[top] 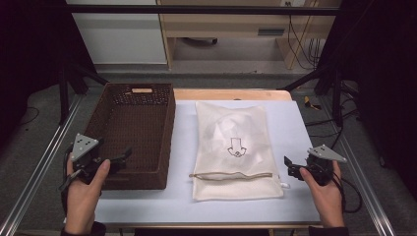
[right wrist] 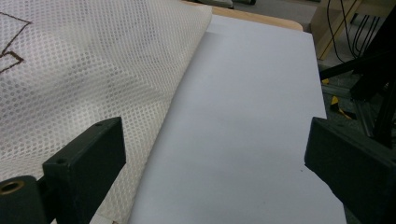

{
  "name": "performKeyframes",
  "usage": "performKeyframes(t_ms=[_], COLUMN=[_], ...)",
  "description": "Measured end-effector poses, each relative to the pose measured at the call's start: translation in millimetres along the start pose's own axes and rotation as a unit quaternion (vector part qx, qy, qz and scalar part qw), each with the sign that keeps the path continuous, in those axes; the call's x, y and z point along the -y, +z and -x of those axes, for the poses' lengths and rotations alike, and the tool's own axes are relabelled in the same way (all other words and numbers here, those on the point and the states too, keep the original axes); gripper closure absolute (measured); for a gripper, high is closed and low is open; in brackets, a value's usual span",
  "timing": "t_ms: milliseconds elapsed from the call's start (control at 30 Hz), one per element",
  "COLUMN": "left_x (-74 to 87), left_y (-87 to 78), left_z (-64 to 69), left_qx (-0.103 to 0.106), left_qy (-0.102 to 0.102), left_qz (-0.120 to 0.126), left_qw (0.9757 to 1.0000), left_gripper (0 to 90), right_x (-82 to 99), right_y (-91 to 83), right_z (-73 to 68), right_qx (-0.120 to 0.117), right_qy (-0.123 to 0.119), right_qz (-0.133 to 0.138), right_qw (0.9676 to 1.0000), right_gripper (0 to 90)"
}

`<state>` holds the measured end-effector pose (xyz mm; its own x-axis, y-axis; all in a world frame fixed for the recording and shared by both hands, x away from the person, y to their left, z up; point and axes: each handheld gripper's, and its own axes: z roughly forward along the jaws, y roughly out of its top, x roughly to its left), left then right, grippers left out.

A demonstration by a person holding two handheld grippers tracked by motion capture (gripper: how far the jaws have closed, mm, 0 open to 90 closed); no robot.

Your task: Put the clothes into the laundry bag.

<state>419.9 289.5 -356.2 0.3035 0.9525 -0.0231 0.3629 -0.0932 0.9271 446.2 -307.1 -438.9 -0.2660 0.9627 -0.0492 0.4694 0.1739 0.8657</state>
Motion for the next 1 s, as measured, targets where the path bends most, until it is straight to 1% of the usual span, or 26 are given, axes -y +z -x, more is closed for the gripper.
performKeyframes(t_ms=[267,400,567,633,700,767,867,1000], left_x=[3.3,5.6,8.7,10.4,11.9,13.5,15.8,19.3], left_y=[-3.8,-6.2,-9.1,-11.0,-12.9,-15.7,-17.4,-18.9], left_z=[-18.0,-28.8,-41.5,-48.1,-53.5,-59.9,-66.7,-74.3], left_qx=[-0.019,-0.03,-0.043,-0.051,-0.06,-0.068,-0.071,-0.081], left_qy=[-0.018,-0.029,-0.041,-0.042,-0.043,-0.051,-0.056,-0.059], left_qz=[0.002,0.002,0.004,0.0,0.001,0.005,0.006,0.008], left_qw=[0.9997,0.9991,0.9982,0.9978,0.9973,0.9964,0.9959,0.995], left_gripper=[5.1,5.3,5.5,5.6,5.9,6.0,6.1,6.2], right_x=[2.9,5.0,7.8,8.4,9.0,9.9,11.3,12.7], right_y=[0.8,0.8,-0.3,0.1,0.9,1.9,3.9,5.2], right_z=[3.9,6.2,9.5,9.9,9.9,8.9,8.7,8.3], right_qx=[0.004,0.007,0.008,0.007,0.006,0.004,0.002,-0.001], right_qy=[0.003,0.001,0.003,0.005,0.002,0.003,0.0,-0.003], right_qz=[-0.007,-0.013,-0.016,-0.018,-0.02,-0.023,-0.027,-0.031], right_qw=[1.0,0.9999,0.9998,0.9998,0.9998,0.9997,0.9996,0.9995], right_gripper=[5.9,6.3,6.4,6.5,6.6,6.7,7.2,7.2])
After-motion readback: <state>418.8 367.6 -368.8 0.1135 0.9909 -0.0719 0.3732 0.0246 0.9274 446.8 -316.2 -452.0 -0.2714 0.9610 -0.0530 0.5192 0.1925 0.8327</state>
